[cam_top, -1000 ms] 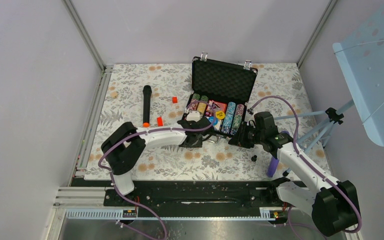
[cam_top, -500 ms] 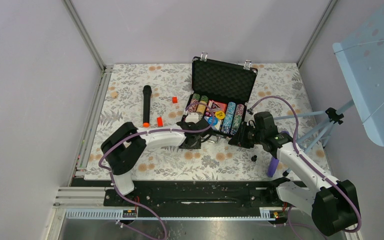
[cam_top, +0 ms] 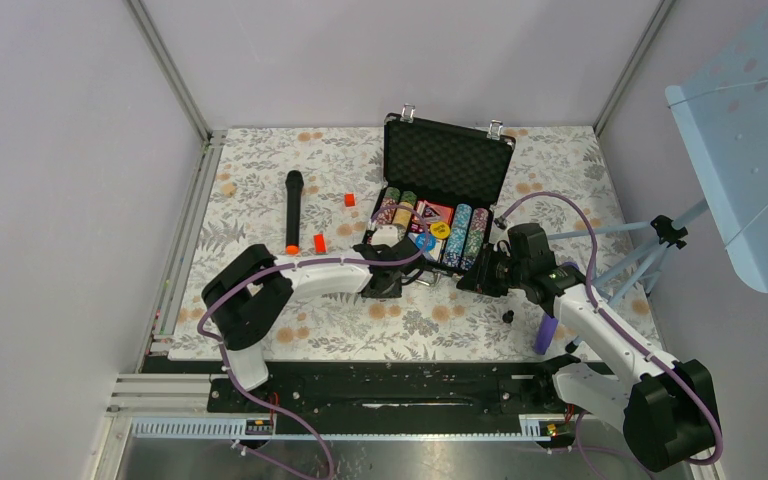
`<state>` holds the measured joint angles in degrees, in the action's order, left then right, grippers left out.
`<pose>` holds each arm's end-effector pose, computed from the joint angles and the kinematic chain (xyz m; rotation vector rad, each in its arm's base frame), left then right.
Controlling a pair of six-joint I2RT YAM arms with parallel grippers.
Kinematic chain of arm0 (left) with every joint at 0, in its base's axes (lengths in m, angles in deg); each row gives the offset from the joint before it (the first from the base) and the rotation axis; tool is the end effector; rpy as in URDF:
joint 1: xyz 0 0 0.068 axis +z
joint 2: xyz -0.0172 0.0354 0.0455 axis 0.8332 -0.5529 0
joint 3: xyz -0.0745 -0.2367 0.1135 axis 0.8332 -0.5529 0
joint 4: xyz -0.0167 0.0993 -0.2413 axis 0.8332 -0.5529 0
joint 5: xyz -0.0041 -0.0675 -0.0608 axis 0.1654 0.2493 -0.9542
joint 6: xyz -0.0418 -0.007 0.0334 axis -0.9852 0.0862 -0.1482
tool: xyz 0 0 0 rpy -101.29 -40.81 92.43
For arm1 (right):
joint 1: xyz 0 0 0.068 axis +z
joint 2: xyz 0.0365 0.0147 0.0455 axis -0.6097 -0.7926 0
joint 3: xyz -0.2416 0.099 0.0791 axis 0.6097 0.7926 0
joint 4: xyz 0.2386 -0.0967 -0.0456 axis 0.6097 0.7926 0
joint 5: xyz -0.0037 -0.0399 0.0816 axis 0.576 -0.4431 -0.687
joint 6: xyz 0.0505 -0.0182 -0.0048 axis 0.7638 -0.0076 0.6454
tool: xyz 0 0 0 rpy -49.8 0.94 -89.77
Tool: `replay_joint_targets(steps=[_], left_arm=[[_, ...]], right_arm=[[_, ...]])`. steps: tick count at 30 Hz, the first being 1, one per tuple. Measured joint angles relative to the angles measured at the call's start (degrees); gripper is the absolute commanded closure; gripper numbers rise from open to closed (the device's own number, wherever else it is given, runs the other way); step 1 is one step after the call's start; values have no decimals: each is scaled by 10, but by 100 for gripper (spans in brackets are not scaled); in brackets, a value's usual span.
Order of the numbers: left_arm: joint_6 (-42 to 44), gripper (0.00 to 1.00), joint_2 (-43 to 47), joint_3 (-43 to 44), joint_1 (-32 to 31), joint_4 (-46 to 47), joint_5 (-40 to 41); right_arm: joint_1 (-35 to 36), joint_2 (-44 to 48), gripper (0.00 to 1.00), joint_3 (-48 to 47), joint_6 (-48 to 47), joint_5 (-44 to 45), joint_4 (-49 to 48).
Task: Pack up texas hold em set
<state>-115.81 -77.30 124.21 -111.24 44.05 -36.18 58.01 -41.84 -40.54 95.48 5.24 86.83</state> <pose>0.2069 -0.2680 0.1588 -0.0249 2.6184 -0.0060 0.1942 0.0867 0.2183 0.0450 2.4054 0.9015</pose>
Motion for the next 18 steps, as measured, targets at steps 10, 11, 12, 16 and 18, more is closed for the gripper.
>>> replay_joint_targets(steps=[10,11,12,16,18], left_arm=[[0,61,-1,0,-3,0,2],[0,61,-1,0,-3,0,2],[0,61,-1,1,-4,-2,3],[8,61,-2,10,-4,-20,3],[11,60,-5,20,-4,-30,3]], right_arm=[[0,0,75,0,2,0,0],[0,0,75,0,2,0,-1],[0,0,74,0,3,-1,-1],[0,0,75,0,5,-3,-3],[0,0,75,0,6,-5,-4]])
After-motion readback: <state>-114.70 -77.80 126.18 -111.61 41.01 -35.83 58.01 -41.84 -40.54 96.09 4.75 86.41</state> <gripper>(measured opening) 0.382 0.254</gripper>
